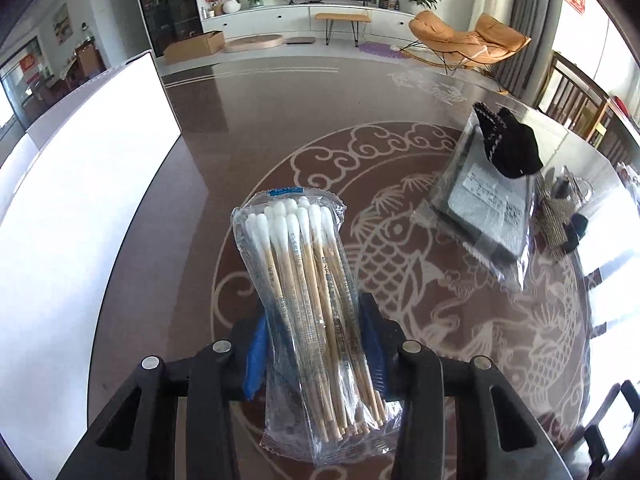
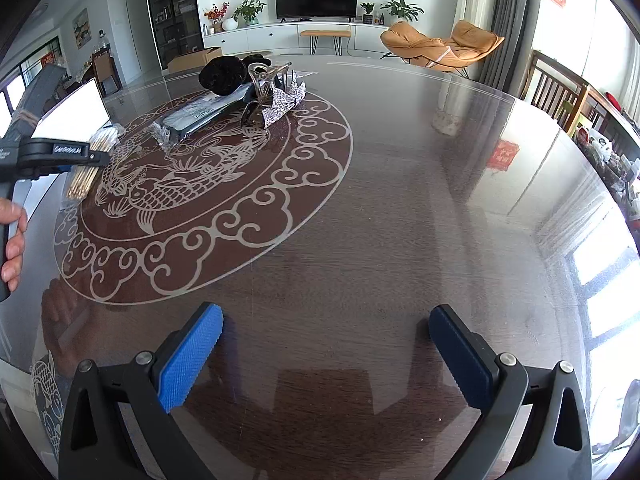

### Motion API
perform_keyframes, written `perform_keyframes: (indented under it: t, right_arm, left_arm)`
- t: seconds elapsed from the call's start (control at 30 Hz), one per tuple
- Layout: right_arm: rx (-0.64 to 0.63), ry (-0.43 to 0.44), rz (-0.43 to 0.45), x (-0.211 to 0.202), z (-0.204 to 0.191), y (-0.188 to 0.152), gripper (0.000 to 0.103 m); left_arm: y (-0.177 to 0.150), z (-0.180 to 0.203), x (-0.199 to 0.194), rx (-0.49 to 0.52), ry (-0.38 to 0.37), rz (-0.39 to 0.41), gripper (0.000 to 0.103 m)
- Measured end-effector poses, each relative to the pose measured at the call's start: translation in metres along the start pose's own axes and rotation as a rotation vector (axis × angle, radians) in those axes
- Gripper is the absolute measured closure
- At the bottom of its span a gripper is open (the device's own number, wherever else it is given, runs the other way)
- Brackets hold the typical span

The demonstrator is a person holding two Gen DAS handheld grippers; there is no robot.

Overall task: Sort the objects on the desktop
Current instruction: 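Move the left tool to the cotton swab bag and grasp it, then lift the swab bag with the left tool while the right tool grasps the rhinestone hair clip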

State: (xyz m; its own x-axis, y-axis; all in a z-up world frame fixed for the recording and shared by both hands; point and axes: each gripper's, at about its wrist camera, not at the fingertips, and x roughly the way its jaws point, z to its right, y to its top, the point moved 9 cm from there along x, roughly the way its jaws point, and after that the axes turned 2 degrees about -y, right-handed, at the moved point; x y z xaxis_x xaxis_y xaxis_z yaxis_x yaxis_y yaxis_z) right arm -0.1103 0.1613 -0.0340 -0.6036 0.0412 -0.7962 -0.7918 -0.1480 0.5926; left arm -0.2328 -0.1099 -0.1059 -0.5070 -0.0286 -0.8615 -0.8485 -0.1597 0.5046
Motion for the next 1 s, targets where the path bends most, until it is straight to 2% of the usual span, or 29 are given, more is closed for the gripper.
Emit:
perform_keyframes:
  t: [0.13,0.17,0.23,0.3,0.37,0.43,0.53,0.6,0.8,1.0]
  right_arm:
    - [0.000,0.000,0.000,0.000,0.000,0.000,0.000]
    - [0.000,0.000,0.000,0.000,0.000,0.000,0.000]
    - [0.000,0.001,0.000,0.000,0.000,0.000,0.000]
    - [-0.001,-0.001,0.000,0.000,0.000,0.000,0.000]
    - [0.004,-0.003,-0.001,0.000,0.000,0.001,0.000]
    - [-0.004,0.004,-0.001,0.005,-0.004,0.009,0.000]
    - [-0.038,0.030,-0.001,0.020,-0.019,0.030,0.000]
    - [-0.056,0.043,-0.002,0.033,-0.031,0.048,0.000]
    - [-0.030,0.023,-0.003,0.083,-0.053,0.117,0.000]
    - [0.046,-0.033,-0.007,0.117,-0.049,0.163,0.000]
  left_arm:
    - [-0.035,0.009,-0.020,0.093,-0.063,-0.007,0.061]
    - [-0.043,0.011,-0.026,0.114,-0.069,-0.005,0.058]
    - [-0.056,0.015,-0.035,0.143,-0.059,0.006,0.049]
    - [-0.060,0.016,-0.039,0.164,-0.020,0.029,0.029]
    - [-0.059,0.013,-0.038,0.158,-0.004,0.049,0.020]
    - [-0.057,0.012,-0.033,0.126,-0.019,0.044,0.014]
    - [-0.059,0.004,-0.028,0.068,-0.051,0.031,0.006]
    - [-0.059,0.001,-0.026,0.063,-0.043,0.049,0.000]
    - [-0.059,0.001,-0.026,0.056,-0.043,0.055,0.000]
    - [-0.057,0.002,-0.023,0.055,-0.044,0.054,0.000]
